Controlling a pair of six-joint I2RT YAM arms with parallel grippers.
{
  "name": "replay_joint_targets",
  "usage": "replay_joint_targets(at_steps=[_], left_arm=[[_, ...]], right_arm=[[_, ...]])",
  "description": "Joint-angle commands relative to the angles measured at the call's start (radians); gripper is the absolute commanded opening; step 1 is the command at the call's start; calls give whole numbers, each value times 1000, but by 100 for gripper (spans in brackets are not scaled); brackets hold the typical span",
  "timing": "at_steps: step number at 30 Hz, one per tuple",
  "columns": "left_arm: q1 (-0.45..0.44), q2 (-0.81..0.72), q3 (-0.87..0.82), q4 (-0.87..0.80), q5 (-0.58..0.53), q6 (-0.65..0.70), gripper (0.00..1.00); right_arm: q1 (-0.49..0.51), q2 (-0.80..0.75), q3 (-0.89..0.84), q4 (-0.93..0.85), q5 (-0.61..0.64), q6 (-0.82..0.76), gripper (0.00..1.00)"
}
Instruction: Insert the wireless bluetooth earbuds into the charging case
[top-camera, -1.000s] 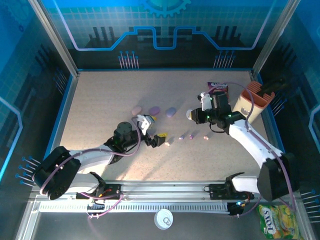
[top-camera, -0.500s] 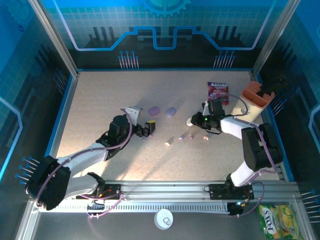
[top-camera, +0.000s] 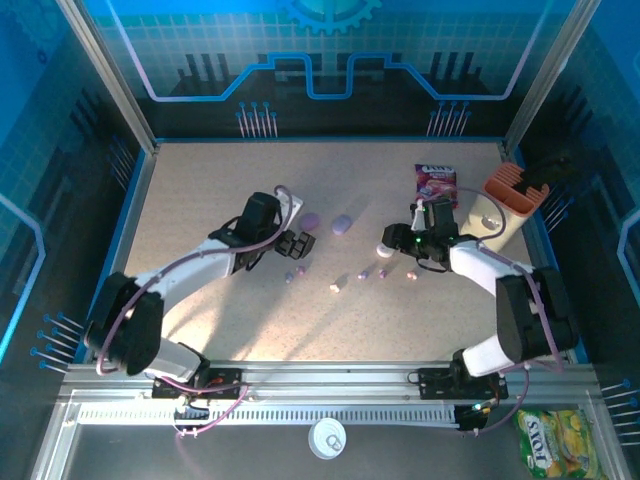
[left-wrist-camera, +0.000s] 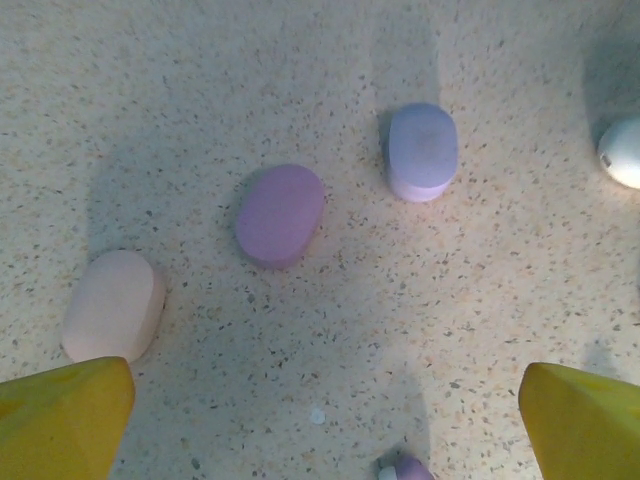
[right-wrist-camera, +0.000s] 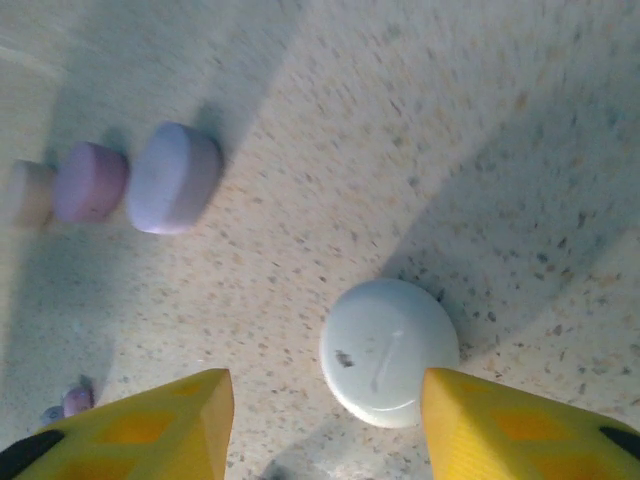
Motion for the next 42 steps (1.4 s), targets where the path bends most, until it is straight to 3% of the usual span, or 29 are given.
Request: replay_joint_targets(at_steps=[1,6,11,18,21,27,30,37,42], left_arm=[[9,103,124,-191,12,132,97],[15,310,360,-380,32,202,95],[29,522,627,-589,38,210,89],[42,697,838,-709,20,245,87],[47,731,869,-716,22,252,85],[58,774,896,-717,82,239,72],[60,779,883,-693,99,238,58],[67,773,851,-658,97,237,36],[70,720,786,-604,99,241,35]], right_arm=[[10,-103,-8,-69,43,-128,63],[46,-221,-36,-89,43,-236,77],[52,-296,-68,-103,63,-247,77],[53,-313,-86,-121,73,-253,77],[53,-311,-86,-119,77,-253,77],[52,-295,-81,-113,76,-249,76],[52,-288,-80,-107,68,-247,76],[52,-300,-74,-113,52,-232,75],[55,-322,-63,-116,29,-213,75]])
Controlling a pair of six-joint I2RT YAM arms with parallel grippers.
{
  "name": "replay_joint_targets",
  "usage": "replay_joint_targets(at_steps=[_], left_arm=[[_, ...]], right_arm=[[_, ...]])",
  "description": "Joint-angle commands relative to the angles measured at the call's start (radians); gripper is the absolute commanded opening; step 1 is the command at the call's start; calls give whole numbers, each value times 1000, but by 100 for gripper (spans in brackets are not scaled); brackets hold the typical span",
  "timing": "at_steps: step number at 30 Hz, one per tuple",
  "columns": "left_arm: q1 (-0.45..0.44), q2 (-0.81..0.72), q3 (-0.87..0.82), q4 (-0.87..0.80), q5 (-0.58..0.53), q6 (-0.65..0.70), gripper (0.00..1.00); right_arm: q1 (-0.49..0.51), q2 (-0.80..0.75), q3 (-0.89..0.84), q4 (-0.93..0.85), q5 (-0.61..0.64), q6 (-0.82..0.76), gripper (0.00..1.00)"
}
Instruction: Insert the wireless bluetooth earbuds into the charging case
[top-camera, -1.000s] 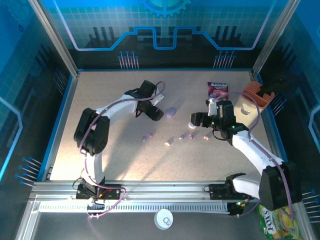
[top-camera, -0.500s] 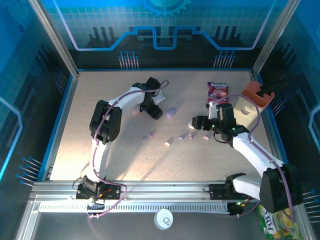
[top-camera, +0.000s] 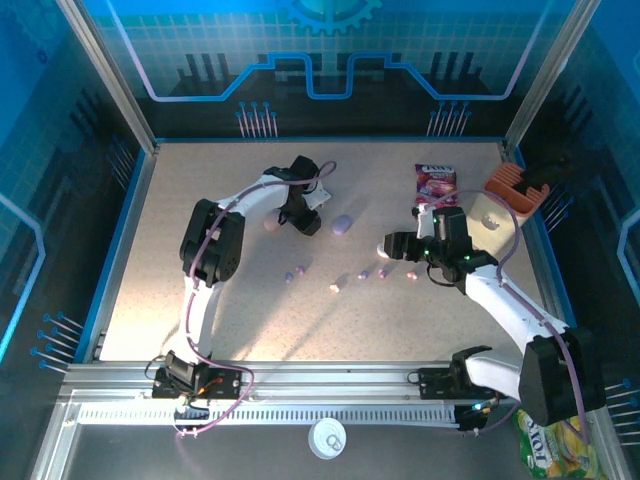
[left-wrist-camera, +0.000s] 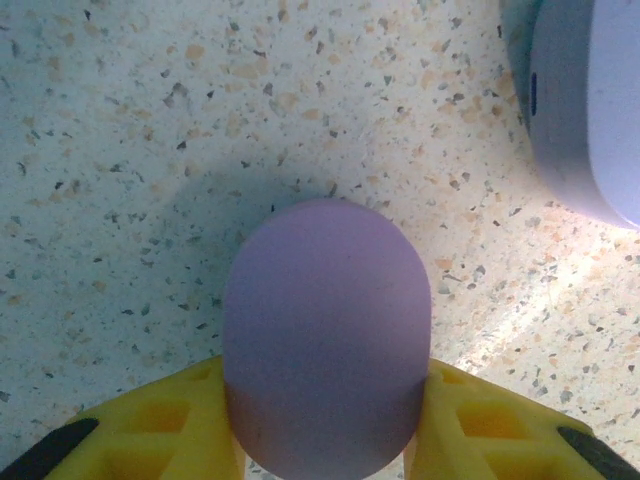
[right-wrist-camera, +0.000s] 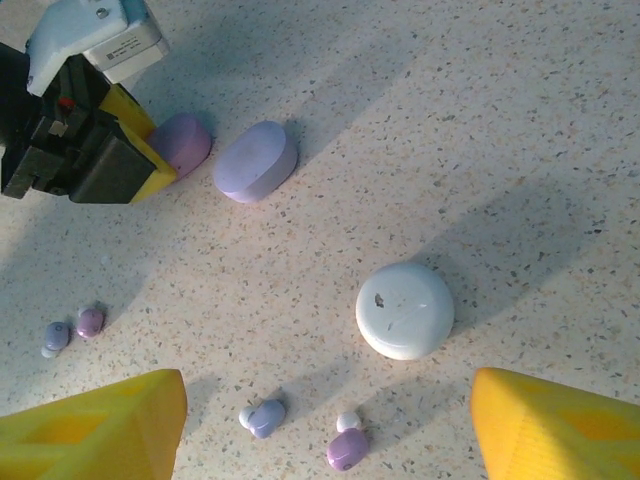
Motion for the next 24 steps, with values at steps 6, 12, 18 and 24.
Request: replay_joint_targets(at_steps=[6,12,18,24], left_arm=[[12,-217,-264,198,113,27,35],[9,-437,-543,493,195,9,34],[-5,-640,-831,819,353,59,33],[-64,-759,-985,955,413,97,33]], right_arm=[[62,-29,57,-39,-42,37,73],[96,30,151,-107,-88,135,74],[126,105,239,-113,-195,207,74],[163,206,338,-157,-276,244,71]])
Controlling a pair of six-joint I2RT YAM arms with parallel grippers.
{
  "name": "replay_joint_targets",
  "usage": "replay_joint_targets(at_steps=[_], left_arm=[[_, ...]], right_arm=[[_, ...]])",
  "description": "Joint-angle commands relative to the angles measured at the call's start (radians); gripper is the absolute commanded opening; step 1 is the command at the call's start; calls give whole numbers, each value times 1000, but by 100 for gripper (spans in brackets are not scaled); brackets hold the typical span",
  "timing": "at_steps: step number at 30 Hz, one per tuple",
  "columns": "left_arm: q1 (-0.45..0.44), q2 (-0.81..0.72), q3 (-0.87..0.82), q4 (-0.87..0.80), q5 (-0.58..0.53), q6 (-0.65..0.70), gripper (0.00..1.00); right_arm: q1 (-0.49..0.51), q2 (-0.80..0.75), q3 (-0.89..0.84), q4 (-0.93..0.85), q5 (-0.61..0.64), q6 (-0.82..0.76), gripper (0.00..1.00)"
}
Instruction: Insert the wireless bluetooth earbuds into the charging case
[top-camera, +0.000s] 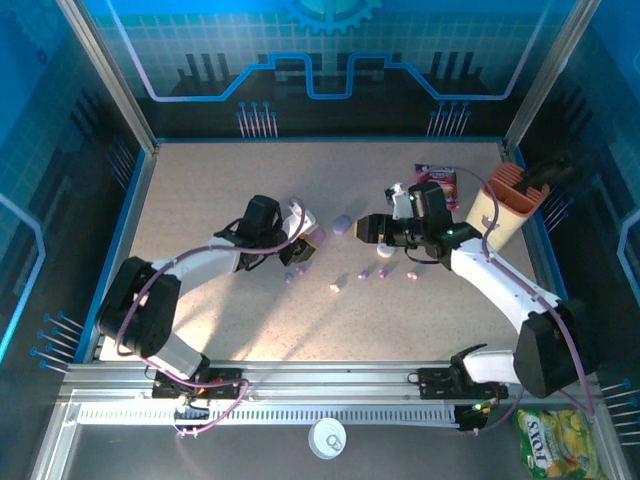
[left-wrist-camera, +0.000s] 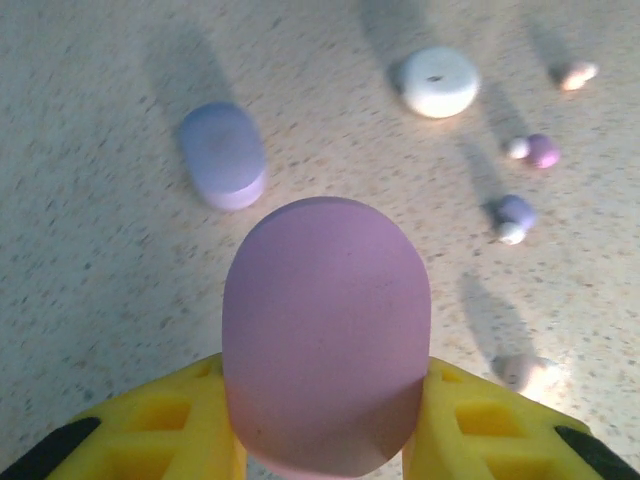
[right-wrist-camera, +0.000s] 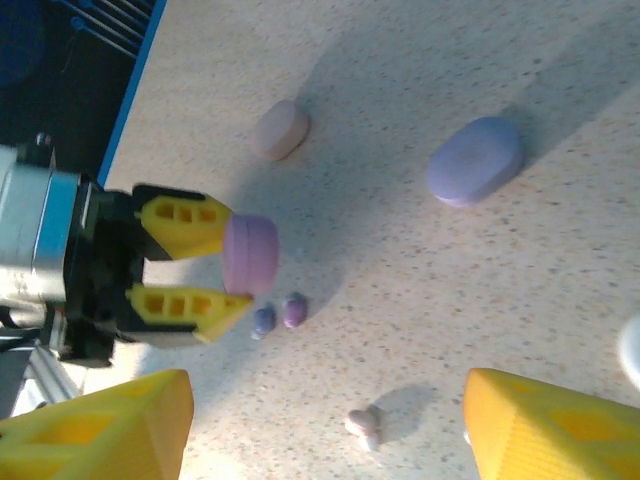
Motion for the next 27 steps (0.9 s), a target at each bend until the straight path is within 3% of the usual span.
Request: replay_joint_targets(at_steps=[1,13,16,22,27], left_arm=[[-42,-66,-66,163,82,51,33],[-97,-148,-100,204,98,44,34],[-98,-151,-99,193,98,53,34],[-97,-155,-96,168,74,83,35],[-97,-149,-89,180,67,53,37]], right_arm=[[27,49,64,-43,-94,47,71],[113,201,167,-78,-205,41,62],[119,205,163,-60,-207,54,53],[119,207,165,-71,-223,56,25],[118,206,164,-67,-247,66,17]])
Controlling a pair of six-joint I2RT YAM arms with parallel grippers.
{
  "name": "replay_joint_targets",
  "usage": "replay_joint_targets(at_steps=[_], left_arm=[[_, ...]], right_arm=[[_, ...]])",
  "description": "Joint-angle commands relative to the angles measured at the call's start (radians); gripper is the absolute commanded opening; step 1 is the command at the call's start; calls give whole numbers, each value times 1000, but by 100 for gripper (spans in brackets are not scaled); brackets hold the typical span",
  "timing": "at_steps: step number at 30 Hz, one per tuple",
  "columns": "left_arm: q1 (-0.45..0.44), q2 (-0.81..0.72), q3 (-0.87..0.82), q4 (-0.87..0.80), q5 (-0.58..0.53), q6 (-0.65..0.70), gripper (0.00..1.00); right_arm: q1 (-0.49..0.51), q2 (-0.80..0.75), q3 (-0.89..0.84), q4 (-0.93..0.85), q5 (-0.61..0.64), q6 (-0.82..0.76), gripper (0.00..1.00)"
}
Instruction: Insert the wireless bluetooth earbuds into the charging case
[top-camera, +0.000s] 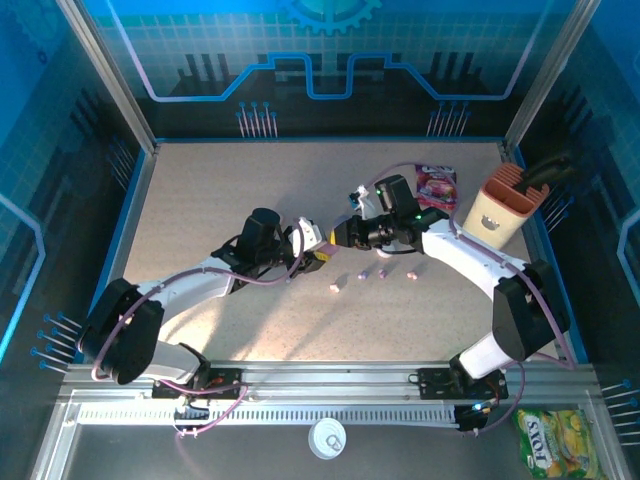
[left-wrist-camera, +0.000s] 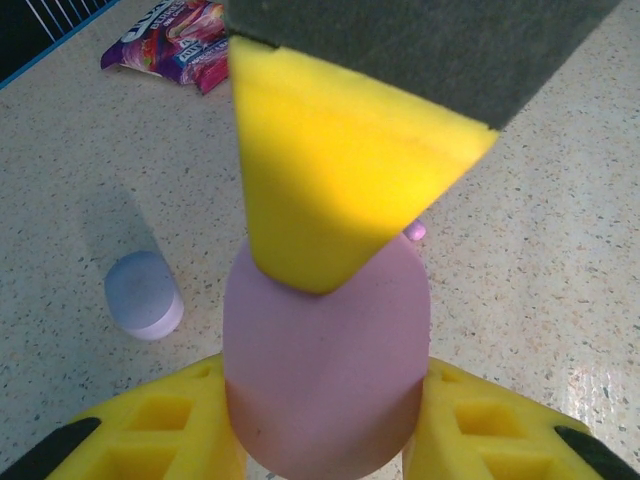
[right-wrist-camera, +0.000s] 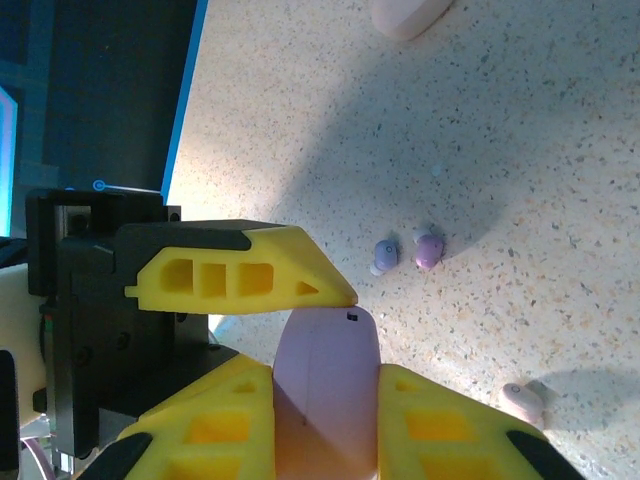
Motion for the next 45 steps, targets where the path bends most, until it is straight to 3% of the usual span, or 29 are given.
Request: replay_joint_targets(at_steps=[1,5,9,12,13,21,31,36,45], left_arm=[[-8,-19,10,30,5,-7,38],[-8,-18,-6,76,0,-26,46],[-8,-35,-34,136,-10,-53,77],[-7,-69,-91,263,-19,-112,95],[-5,-81,-114,322,-18,-142,97],[5,-73,-236,741,52,-353,98],[4,43,-258,1154,109,-538,95],[-19,86,-215,1174,200,-528,93],[-45,132,-127,1174,192,-541,86]], right_arm=[[4,4,21,-11,-47,9,17],[-4,-8,10,14,-63,32,17],[-28,-29,-18,58,-79,67,18],[-55,-61,-50,102,-99,108,20],[-67,-75,-63,124,-111,131,20],[-138,-193,-201,375,-241,376,20],[-158,-373,-328,592,-255,673,17],[-157,-420,-354,683,-236,781,17],[-145,-423,-404,933,-213,1001,16]])
